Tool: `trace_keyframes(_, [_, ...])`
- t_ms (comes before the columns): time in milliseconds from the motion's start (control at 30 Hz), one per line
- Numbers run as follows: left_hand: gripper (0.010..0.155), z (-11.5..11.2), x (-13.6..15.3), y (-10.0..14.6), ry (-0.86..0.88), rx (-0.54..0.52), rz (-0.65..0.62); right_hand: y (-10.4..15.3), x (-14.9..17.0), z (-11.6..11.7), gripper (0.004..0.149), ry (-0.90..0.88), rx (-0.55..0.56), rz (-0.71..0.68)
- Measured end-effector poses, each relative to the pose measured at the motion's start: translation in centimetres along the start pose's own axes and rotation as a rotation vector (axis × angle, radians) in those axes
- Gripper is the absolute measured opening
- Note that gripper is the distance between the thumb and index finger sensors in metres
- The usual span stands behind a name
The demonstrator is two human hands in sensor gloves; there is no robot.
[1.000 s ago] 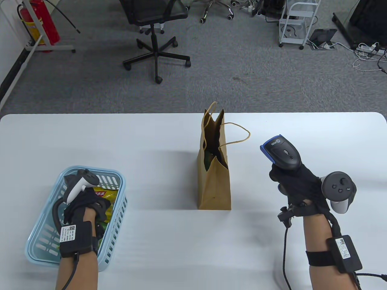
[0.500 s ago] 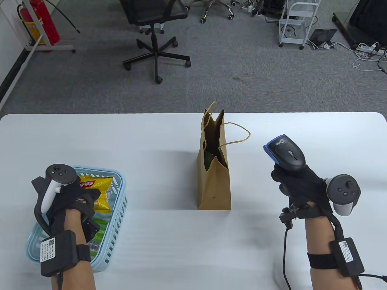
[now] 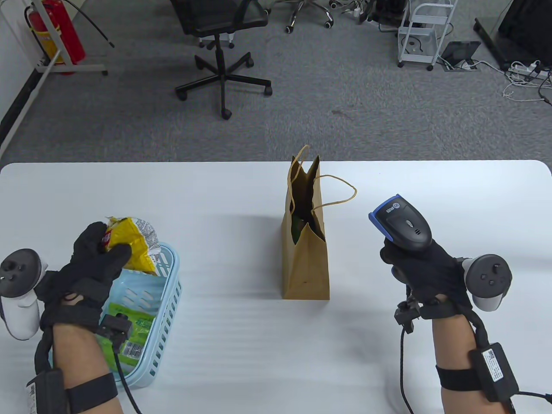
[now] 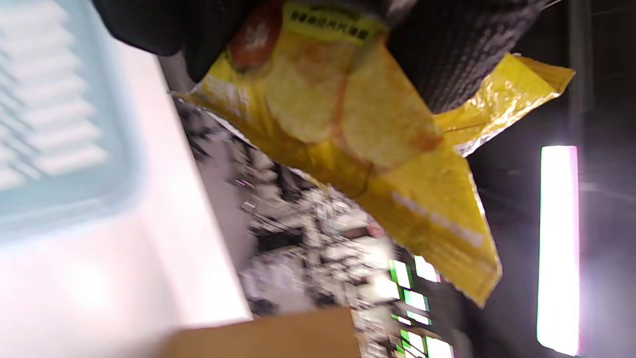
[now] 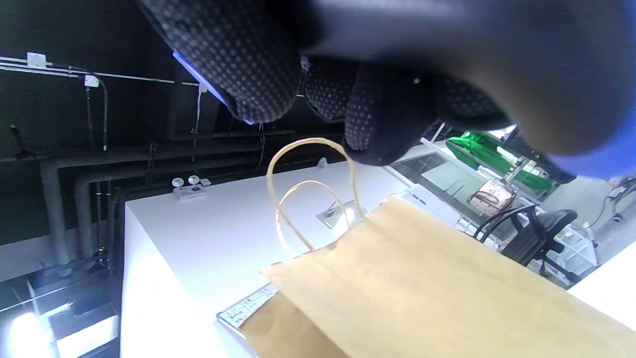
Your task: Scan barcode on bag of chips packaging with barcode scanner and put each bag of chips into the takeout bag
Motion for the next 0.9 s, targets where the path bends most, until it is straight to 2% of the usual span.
trace_keyframes(133, [0.089, -4.1, -1.9, -0.8, 0.168, 0.121, -0.156, 0.0, -0.9, 0.5, 0.059, -0.001, -0.013, -0.028])
trace_keyframes(333, [0.089, -11.9, -2.9, -2.4, 0.41, 0.341, -0.331, 0.0, -2.4, 1.6, 0.059, -0.095, -0.081, -0.078])
trace_keyframes(500, [0.089, -16.4, -2.1, -3.5, 0.515, 0.416, -0.426, 0.2, -4.2, 3.2, 0.059, -0.119, -0.141, -0.135])
trace_keyframes(800, [0.087, -20.6, -0.5, -4.0, 0.579, 0.53, -0.538, 0.5, -6.0, 7.6, 0.059, -0.25, -0.351, -0.145])
trace_keyframes(900, [0.087, -21.3, -0.4, -4.2, 0.576, 0.553, -0.538, 0.5, -5.7, 8.2, 0.059, -0.229, -0.352, -0.132])
Point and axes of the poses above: the tracker on the back of each hand, its own x axis roughly to the little-finger side, its own y axis roughly from the fingertips to the wrist, z = x × y, the point moved 4 cm from there along -y, roughly from the wrist to the fingertips, and after that the axes turned 1 degree about -x, right-handed, at the moved point
